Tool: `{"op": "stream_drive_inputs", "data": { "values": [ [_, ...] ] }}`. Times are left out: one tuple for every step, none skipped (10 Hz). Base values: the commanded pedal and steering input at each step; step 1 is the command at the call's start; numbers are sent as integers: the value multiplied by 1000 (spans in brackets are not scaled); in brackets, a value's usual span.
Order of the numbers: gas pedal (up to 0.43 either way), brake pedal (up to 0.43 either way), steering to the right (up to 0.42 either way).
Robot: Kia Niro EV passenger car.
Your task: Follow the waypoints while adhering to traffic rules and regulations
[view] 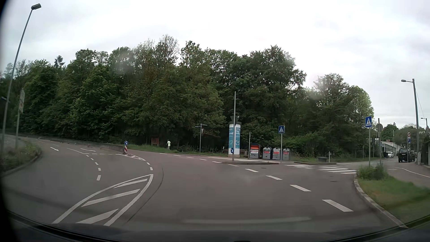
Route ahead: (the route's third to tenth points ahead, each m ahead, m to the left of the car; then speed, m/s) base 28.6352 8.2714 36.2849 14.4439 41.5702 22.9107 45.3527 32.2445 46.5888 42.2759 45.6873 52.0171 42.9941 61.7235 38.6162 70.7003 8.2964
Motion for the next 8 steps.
{"op": "stream_drive_inputs", "data": {
  "values": [
    [390, 0, -33],
    [390, 0, -33],
    [378, 0, -33],
    [358, 0, -37],
    [358, 0, -43],
    [339, 0, -54],
    [299, 0, -64],
    [287, 0, -76]
  ]
}}
